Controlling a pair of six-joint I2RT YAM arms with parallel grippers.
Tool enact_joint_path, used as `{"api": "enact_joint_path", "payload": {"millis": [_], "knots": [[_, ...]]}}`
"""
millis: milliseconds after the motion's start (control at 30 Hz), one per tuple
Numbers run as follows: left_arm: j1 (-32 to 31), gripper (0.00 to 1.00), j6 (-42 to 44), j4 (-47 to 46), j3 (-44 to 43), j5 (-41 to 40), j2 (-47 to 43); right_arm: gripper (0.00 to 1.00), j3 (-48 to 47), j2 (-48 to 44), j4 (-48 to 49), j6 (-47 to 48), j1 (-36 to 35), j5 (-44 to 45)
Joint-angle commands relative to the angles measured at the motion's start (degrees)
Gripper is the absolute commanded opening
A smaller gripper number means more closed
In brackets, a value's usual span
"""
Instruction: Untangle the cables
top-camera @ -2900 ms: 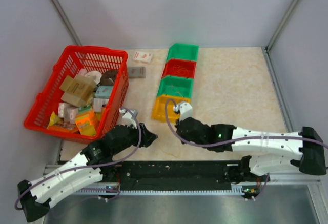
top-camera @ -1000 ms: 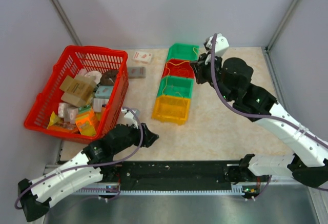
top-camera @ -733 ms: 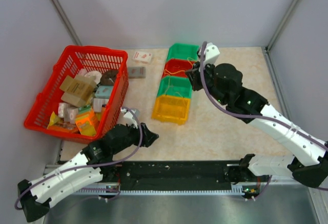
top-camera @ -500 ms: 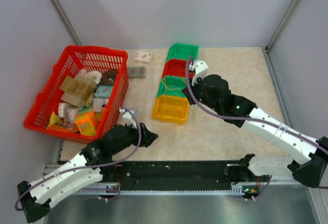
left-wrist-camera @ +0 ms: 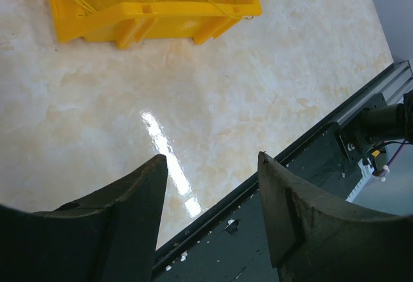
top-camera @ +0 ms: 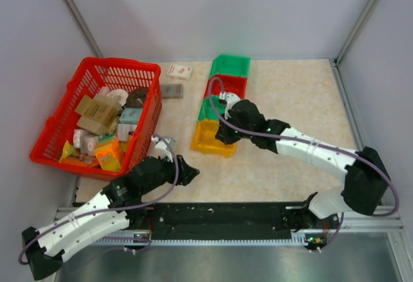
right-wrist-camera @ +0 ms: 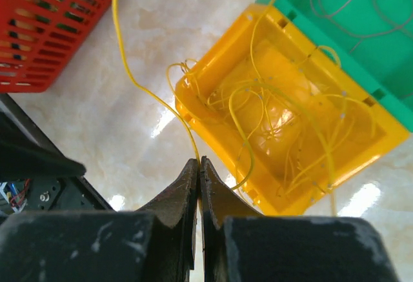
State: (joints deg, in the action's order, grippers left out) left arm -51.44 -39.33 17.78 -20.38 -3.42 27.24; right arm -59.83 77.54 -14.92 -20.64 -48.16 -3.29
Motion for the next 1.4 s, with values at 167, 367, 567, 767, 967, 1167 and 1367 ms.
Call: {"api": "enact_joint_path", "payload": {"millis": [167, 367, 567, 767, 967, 1167, 1367], "knots": [[0.2, 0.63, -0.2, -1.1, -1.8, -0.2, -1.7, 0.00, -4.6, 13.2, 6.3, -6.2, 2.2, -5.8], [0.2, 0.63, -0.5, -1.5, -1.3, 0.4, -1.5, 0.00, -4.7, 19.7, 4.8, -3.4, 2.8, 0.6], [0.2, 0.63, -0.8, -2.0, -0.2, 0.3, -2.0, 0.00, -4.6, 21.5, 2.9, -1.7, 2.9, 5.8], [0.2, 0.63, -0.7, -2.5, -0.7, 0.8, -0.8, 0.15, -7.0, 19.9, 2.2, -1.3, 2.3, 1.8], [0.2, 0.63, -1.3, -2.0, -0.7, 0.9, -1.3, 0.36, -9.2, 14.3, -2.0, -0.3, 0.4, 4.5], [0.2, 0.63, -0.7, -1.7, -1.1, -0.6, -0.1, 0.61, -6.4, 6.6, -2.8, -0.2, 0.0, 5.6], [0.2, 0.62, 0.0, -0.6, -3.3, -0.4, 5.2, 0.69, -9.7, 10.7, -0.2, -0.2, 1.1, 4.4]]}}
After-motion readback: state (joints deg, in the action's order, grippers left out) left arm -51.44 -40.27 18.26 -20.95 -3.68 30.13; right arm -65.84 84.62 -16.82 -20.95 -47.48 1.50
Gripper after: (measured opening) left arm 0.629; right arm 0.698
